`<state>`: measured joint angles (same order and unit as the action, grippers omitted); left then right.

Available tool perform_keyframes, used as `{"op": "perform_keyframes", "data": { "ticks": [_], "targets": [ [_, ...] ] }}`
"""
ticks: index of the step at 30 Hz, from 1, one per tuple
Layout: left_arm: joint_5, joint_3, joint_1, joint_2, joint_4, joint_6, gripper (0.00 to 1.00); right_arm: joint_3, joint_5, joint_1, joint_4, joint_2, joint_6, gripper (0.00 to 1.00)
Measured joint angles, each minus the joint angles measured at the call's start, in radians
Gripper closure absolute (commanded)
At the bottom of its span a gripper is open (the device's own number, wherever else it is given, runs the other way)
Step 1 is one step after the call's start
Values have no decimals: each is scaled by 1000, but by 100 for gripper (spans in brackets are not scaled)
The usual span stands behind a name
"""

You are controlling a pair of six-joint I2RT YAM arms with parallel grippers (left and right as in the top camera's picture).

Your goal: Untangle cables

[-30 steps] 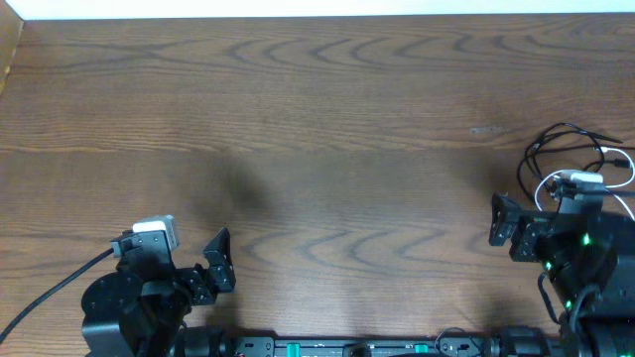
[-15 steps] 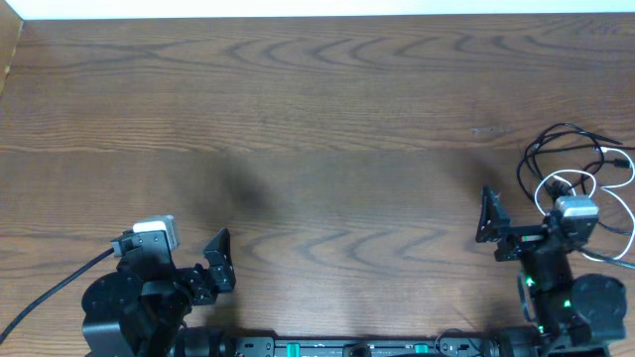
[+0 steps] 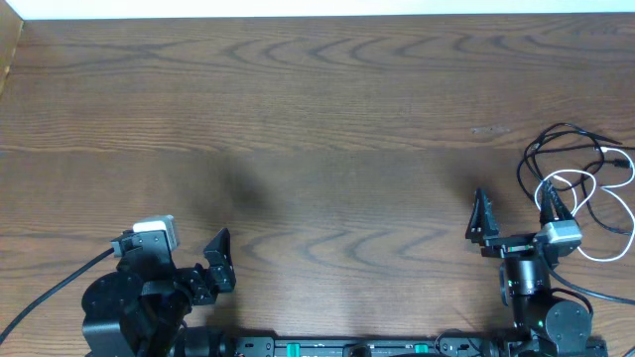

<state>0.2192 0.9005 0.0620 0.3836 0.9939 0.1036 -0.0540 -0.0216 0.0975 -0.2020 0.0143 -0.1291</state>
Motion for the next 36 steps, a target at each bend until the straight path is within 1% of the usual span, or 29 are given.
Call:
{"op": "perform_keyframes", "data": {
  "ticks": [4,7,11,14,19,20,36],
  "targets": [
    [0,0,0,0,0,0,2,37,11,0,-70,-2,0,1],
    [0,0,0,0,0,0,2,44,23,0,-83,-2,6,1],
    [0,0,0,0,0,0,2,44,30,0,-79,-2,52,1],
    [0,0,0,0,0,0,2,44,37,0,22,-3,90,1],
    [0,-1,0,0,0,0,2,47,26,0,246,-2,105,1],
    [0,-2,0,0,0,0,2,47,21,0,264,-2,107,1],
    [0,-2,0,0,0,0,2,47,3,0,272,-2,115,1]
  ]
}}
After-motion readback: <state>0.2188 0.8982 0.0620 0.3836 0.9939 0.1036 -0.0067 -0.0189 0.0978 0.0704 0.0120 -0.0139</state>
